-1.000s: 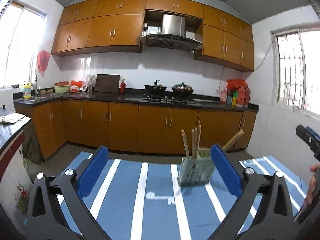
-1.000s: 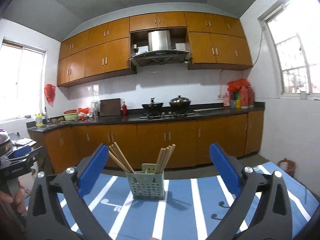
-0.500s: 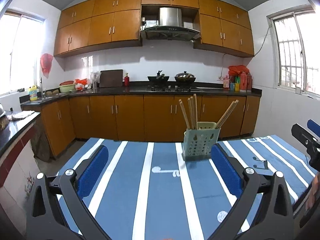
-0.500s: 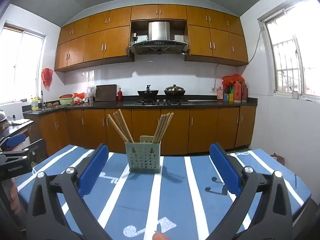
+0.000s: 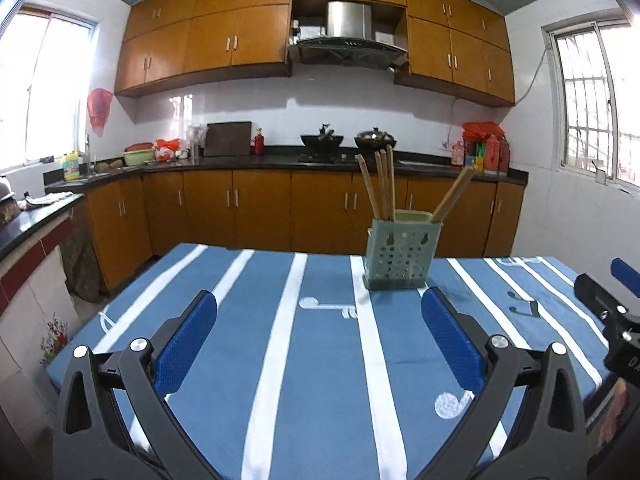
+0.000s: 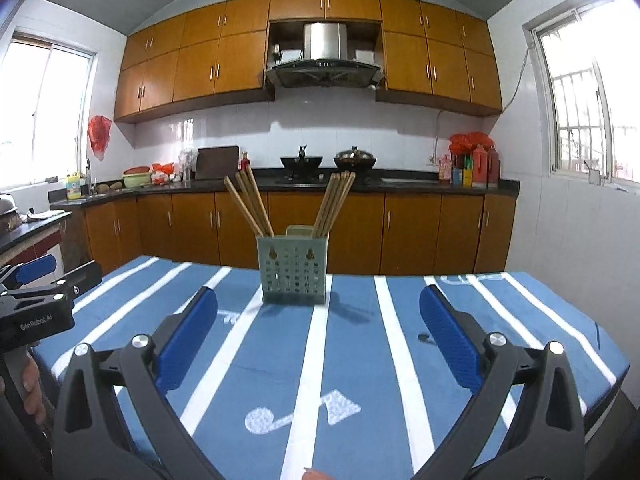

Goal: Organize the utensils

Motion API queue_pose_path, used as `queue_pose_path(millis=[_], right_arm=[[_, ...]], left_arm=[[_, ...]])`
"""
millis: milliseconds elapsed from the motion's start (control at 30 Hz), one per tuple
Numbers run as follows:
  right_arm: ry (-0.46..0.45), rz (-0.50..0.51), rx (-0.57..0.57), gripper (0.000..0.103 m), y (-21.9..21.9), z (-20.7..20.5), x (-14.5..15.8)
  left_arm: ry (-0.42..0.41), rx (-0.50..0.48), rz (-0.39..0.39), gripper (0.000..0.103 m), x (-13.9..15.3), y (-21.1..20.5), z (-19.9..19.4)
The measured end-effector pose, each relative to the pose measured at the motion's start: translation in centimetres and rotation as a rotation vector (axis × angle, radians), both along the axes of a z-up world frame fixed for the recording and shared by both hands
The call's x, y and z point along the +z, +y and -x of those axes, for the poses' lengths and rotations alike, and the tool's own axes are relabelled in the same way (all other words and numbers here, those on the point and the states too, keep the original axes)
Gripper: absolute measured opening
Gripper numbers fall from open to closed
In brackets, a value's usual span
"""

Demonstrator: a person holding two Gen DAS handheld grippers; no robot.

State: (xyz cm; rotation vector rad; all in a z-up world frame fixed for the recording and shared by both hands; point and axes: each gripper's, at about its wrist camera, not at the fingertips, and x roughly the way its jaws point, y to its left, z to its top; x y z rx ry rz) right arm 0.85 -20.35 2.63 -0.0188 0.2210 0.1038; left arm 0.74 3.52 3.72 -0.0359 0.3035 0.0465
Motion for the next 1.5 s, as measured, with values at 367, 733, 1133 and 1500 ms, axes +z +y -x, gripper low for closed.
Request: queue_pose_path(millis=[367,733,1133,1500], right_arm=[[0.086,-0.004,-0.003,0.099,0.0,0.0,-3.6],[0.145,-0.021,-0.012,0.099,-0.8,-0.6,-5.4],[0.175,-0.051,-0.021,0.099,-1.4,-0.9,-5.8],[0.178,-0.068,-0.036,0.099,-2.0,-1.1,-6.1]], left_arm=[[0.082,-0.036,-0.007,0.101,-3.9,-1.4,0.2],[0.123,-0.049,0.007,0.101,-5.5,-1.6,0.0],[0.139,-0.056,0.001,0.101,-6.1,-1.9,-0.1],[0.138,-0.066,-0.015,0.101,-6.3,-2.4,-0.2]])
